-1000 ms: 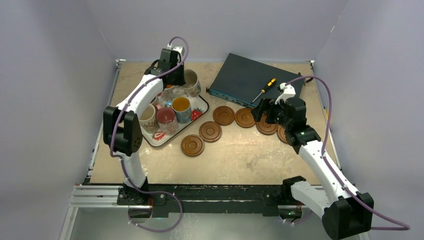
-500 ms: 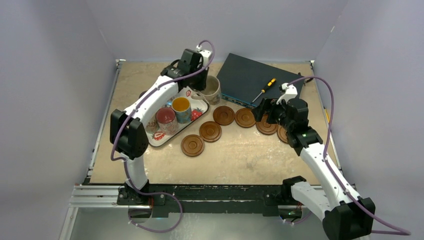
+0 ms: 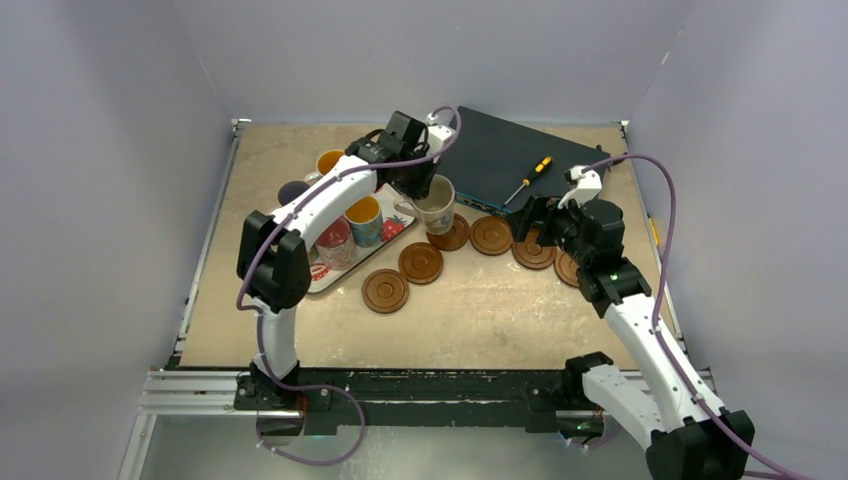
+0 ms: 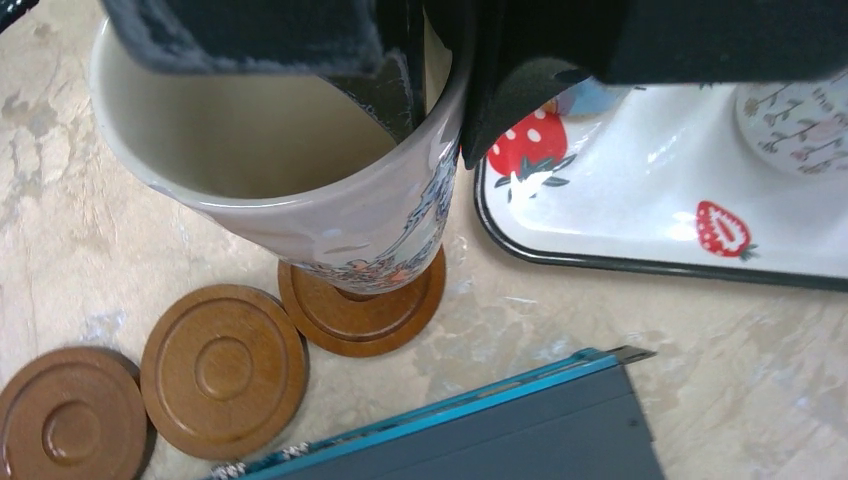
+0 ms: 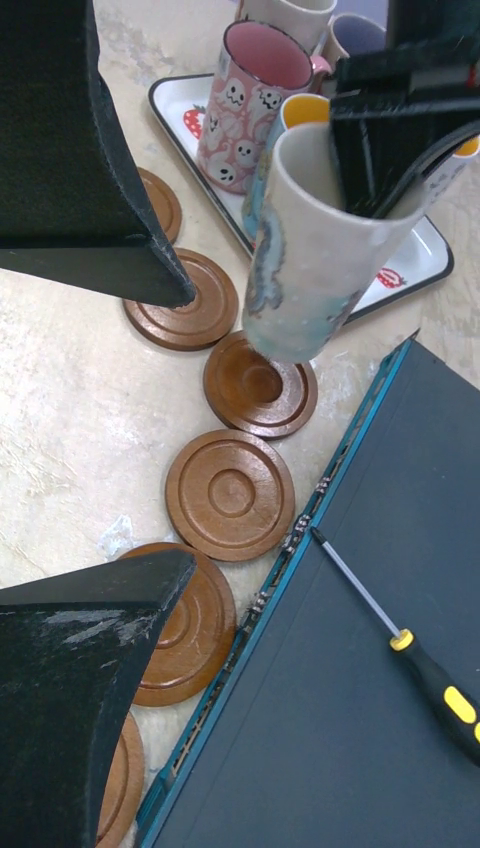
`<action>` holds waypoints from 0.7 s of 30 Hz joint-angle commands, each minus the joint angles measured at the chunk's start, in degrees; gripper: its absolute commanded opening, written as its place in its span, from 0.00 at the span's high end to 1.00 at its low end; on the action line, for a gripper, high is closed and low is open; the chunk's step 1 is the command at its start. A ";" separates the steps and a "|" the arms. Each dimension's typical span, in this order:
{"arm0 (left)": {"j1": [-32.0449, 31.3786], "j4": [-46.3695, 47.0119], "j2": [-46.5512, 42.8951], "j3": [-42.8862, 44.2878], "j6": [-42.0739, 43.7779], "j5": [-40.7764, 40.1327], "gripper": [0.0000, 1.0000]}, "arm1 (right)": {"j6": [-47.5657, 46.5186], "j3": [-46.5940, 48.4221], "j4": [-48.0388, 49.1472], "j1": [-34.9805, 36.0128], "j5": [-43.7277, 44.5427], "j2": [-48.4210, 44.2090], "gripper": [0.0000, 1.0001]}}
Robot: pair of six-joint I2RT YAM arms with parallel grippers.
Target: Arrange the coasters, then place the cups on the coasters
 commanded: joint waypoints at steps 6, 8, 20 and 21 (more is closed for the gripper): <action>-1.56 4.16 1.74 5.85 8.50 8.96 1.00 | -0.59 0.04 2.81 0.23 0.50 -2.84 0.06; -1.76 3.95 2.81 6.69 9.45 9.89 1.00 | -0.72 -0.26 2.69 0.24 0.67 -3.06 0.06; -2.83 2.58 8.16 11.83 11.94 9.63 1.00 | -0.84 -1.66 3.07 0.23 0.15 -4.29 0.05; -2.84 2.14 8.50 12.16 12.31 9.53 1.00 | -0.89 -1.59 3.03 0.23 0.15 -4.31 0.05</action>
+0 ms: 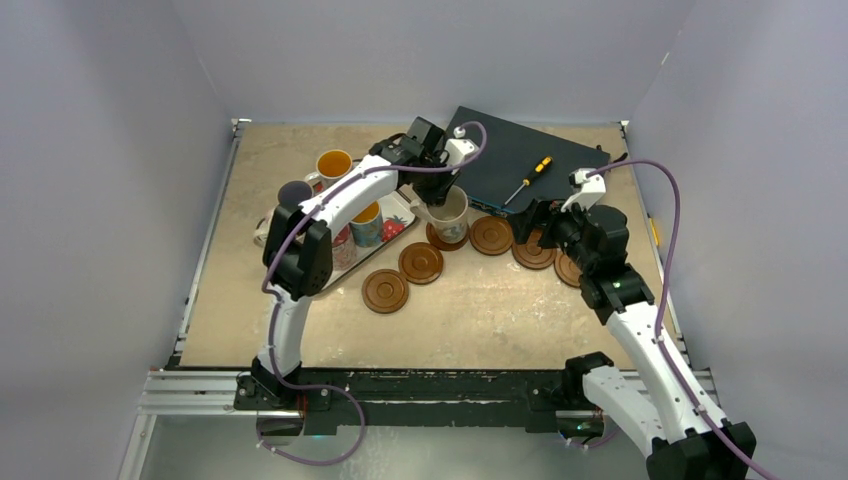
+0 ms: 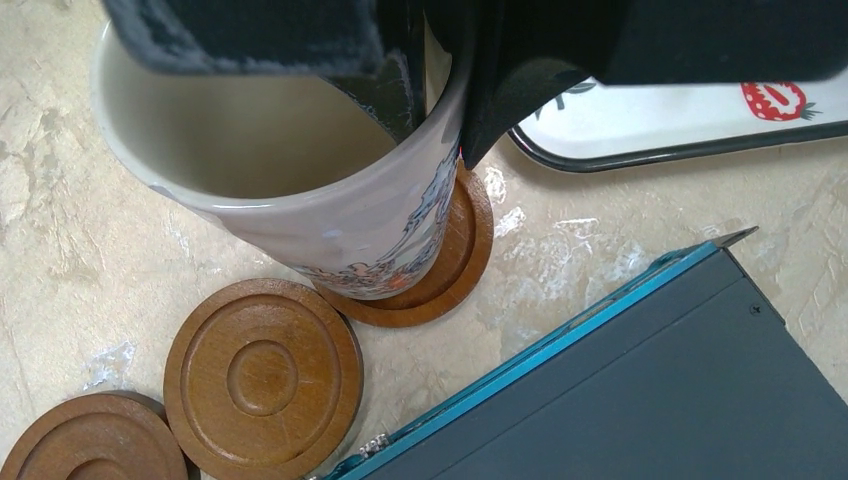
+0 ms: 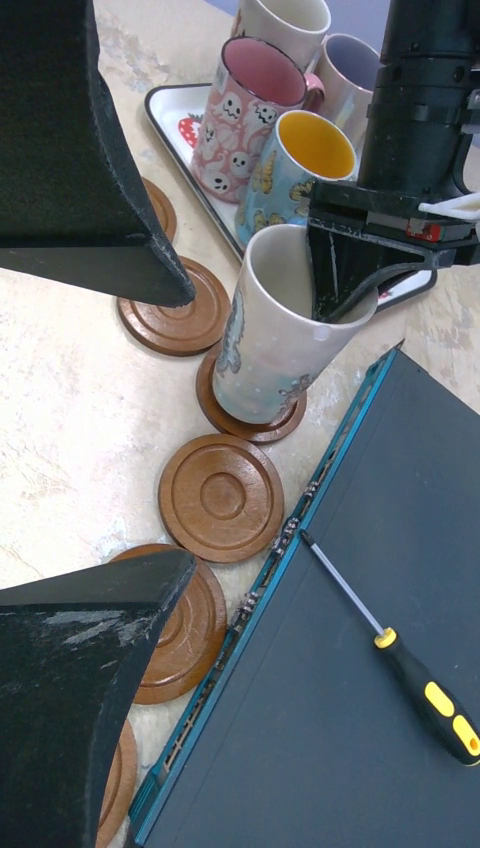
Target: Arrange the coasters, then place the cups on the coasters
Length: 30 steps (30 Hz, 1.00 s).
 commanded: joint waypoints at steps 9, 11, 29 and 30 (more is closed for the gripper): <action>-0.46 -0.83 1.48 7.34 3.44 1.71 1.00 | -0.74 -0.84 1.82 0.24 0.17 -1.44 0.05; -0.51 -1.01 1.89 7.55 3.41 2.05 1.00 | -0.75 -0.95 1.80 0.23 0.17 -1.43 0.06; -0.55 -1.68 4.24 10.24 1.78 -0.93 0.77 | -0.62 -0.85 0.93 0.23 0.26 -2.48 0.05; -0.51 -1.63 4.18 10.32 1.64 -1.34 0.74 | -0.52 -0.76 0.84 0.23 0.26 -2.63 0.05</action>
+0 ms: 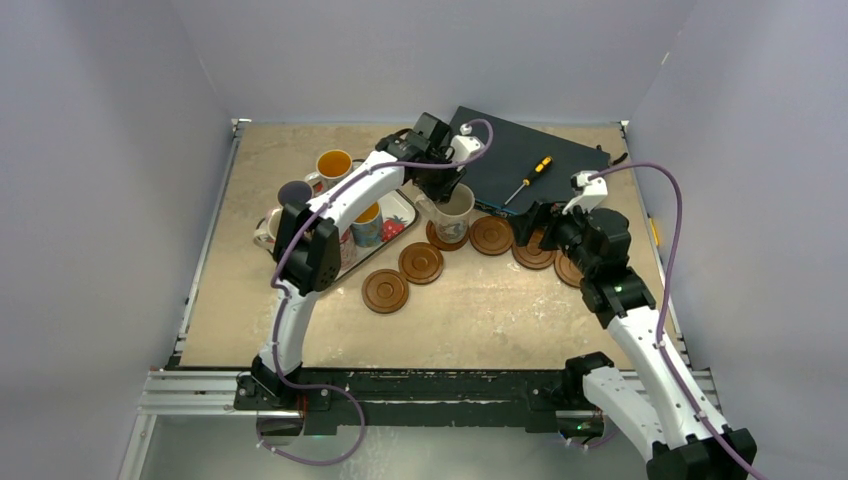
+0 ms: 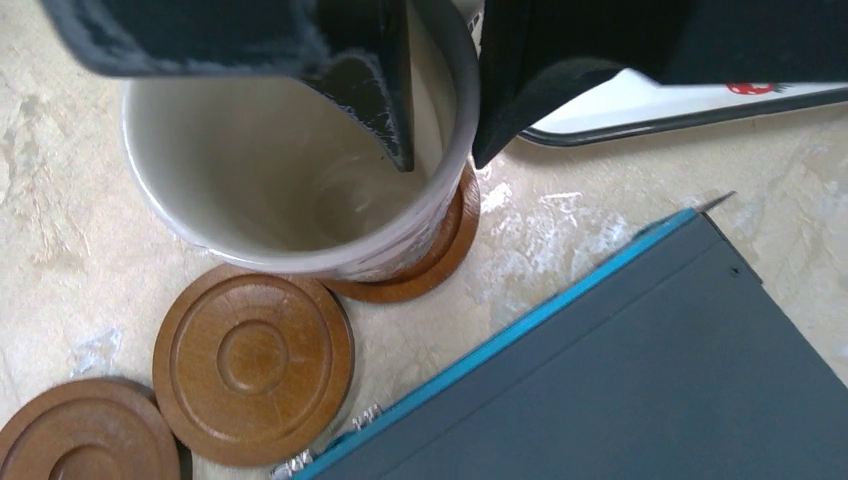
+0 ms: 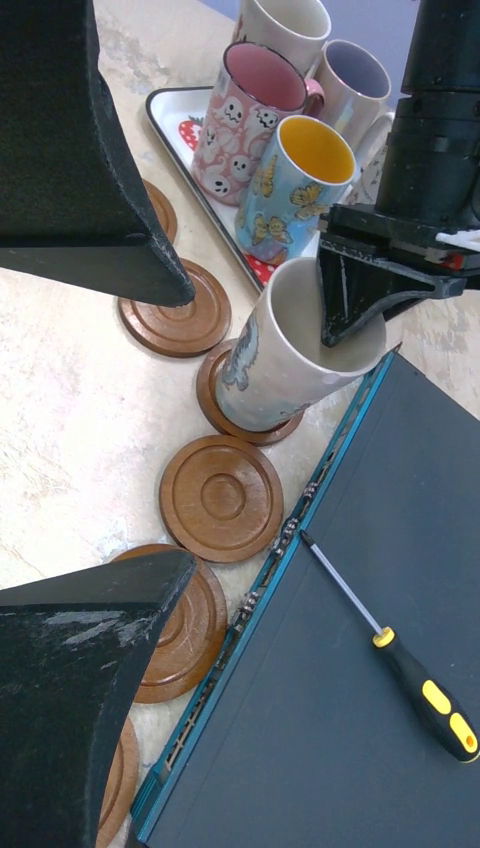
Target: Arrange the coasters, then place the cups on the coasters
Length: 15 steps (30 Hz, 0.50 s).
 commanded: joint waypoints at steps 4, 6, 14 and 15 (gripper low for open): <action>-0.19 2.72 -0.91 3.66 -1.60 -1.65 0.65 | -0.55 0.15 0.64 0.23 0.30 -1.60 0.05; -0.24 3.16 -1.40 3.79 -1.93 -1.67 0.61 | -0.43 0.10 0.52 0.23 0.26 -1.83 0.05; -0.20 6.03 -5.66 2.61 -3.15 -1.60 0.29 | -0.40 0.69 -0.06 0.23 0.18 -1.92 0.05; -0.19 6.67 -6.65 2.17 -3.42 -1.28 0.27 | -0.43 0.76 -0.08 0.23 0.17 -1.96 0.05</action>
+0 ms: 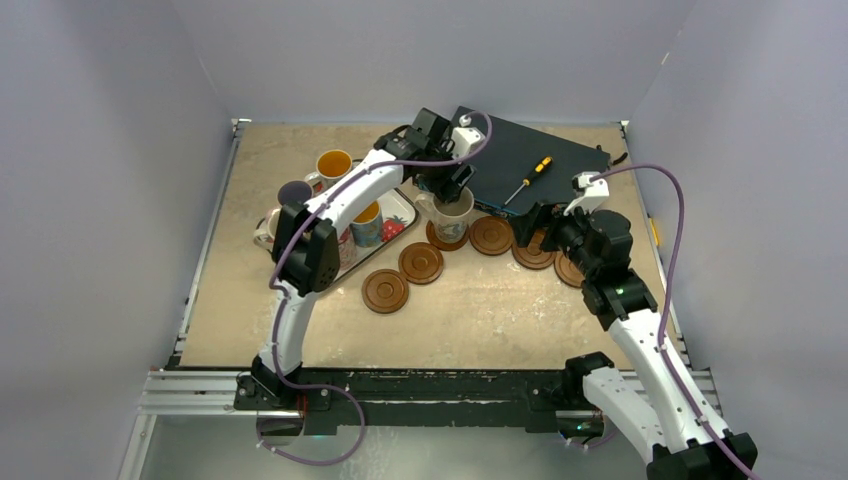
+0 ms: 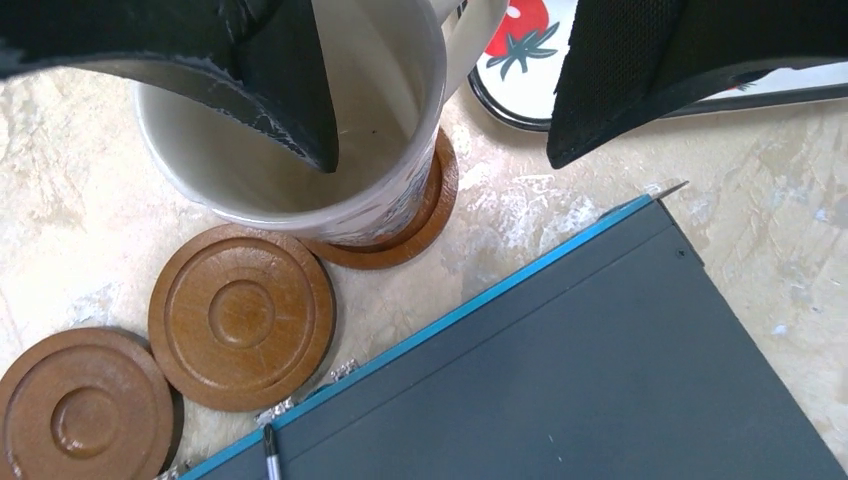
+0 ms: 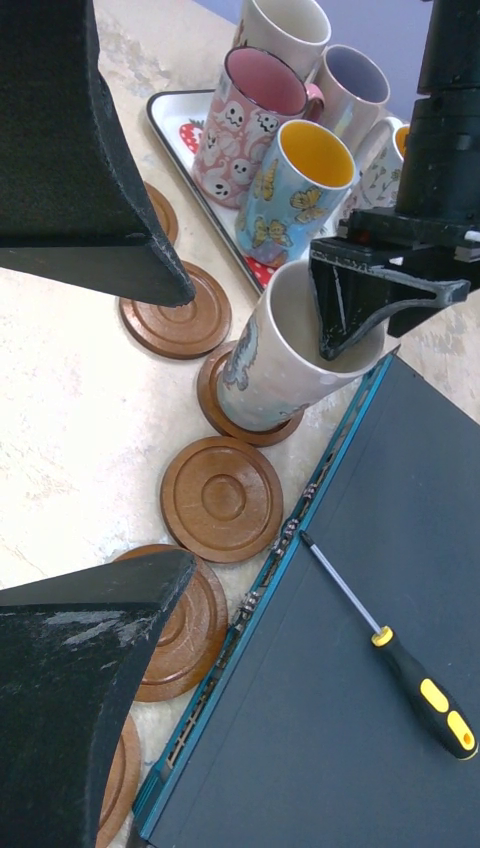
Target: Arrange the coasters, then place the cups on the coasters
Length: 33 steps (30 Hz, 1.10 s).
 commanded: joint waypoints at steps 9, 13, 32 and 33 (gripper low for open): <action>0.02 13.43 -18.46 -7.02 -6.79 -1.88 0.18 | -1.52 1.45 0.53 0.23 -3.33 -0.81 0.05; 0.81 20.21 -27.54 -20.10 -14.73 -9.43 0.18 | -0.67 0.80 0.24 0.26 -3.33 -1.18 0.06; 25.24 29.55 -46.83 -49.18 -33.15 -16.55 0.18 | 12.73 -1.99 19.65 22.43 1.11 16.62 0.12; 26.27 29.49 -46.51 -49.05 -33.88 -16.67 0.19 | 12.81 -1.54 19.91 22.53 1.32 17.14 0.12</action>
